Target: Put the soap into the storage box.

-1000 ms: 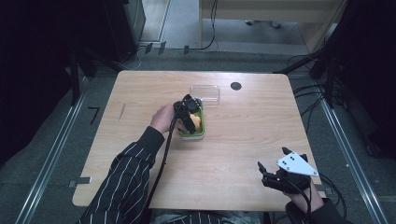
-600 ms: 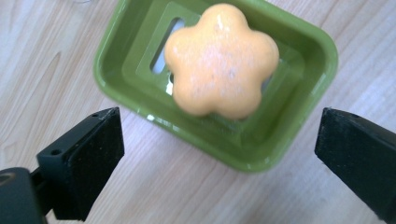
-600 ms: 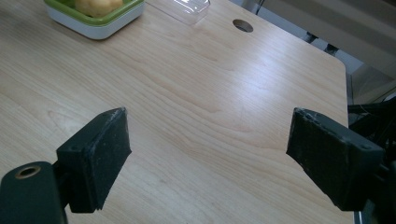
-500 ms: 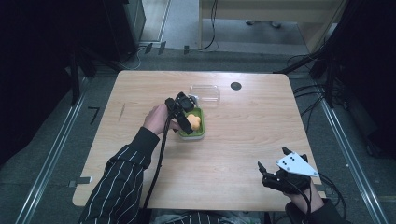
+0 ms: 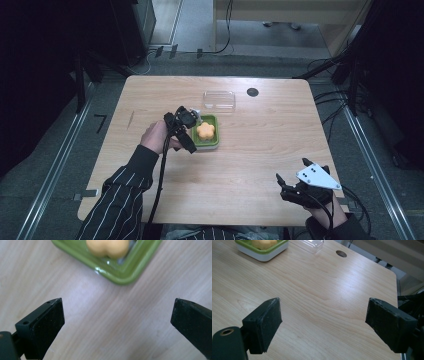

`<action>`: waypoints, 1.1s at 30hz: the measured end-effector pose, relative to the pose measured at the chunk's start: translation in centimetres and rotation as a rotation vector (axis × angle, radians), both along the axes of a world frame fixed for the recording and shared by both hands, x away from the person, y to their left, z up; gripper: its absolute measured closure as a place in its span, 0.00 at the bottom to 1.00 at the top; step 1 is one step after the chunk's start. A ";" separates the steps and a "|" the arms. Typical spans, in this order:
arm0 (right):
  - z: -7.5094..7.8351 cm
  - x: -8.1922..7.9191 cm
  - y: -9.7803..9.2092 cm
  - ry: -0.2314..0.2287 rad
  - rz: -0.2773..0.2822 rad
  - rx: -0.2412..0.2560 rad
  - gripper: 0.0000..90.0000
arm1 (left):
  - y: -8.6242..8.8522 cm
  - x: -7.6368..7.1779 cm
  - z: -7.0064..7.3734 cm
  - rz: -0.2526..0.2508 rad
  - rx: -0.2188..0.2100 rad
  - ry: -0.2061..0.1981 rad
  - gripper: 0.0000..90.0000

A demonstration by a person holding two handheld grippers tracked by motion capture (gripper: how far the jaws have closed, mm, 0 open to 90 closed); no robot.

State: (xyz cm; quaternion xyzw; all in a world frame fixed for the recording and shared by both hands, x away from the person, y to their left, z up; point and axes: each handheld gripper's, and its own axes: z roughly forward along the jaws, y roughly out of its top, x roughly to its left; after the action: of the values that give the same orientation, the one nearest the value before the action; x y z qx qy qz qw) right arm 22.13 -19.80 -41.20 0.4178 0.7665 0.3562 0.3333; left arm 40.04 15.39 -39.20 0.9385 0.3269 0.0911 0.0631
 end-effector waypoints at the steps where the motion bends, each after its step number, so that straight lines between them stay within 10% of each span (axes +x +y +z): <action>1: 0.0 0.0 0.0 0.000 0.001 0.000 0.15 | 0.3 -0.3 -0.1 0.001 0.006 0.004 0.00; 33: 0.0 -0.2 -0.1 -0.006 -0.007 -0.003 0.15 | 7.0 -9.3 -4.5 0.075 0.058 0.085 0.00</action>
State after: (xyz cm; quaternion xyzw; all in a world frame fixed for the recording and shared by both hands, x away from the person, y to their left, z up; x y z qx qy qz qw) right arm 21.95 -19.91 -41.18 0.4190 0.7644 0.3551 0.3377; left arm 30.69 22.41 -43.65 0.9301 0.3613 0.0630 0.0184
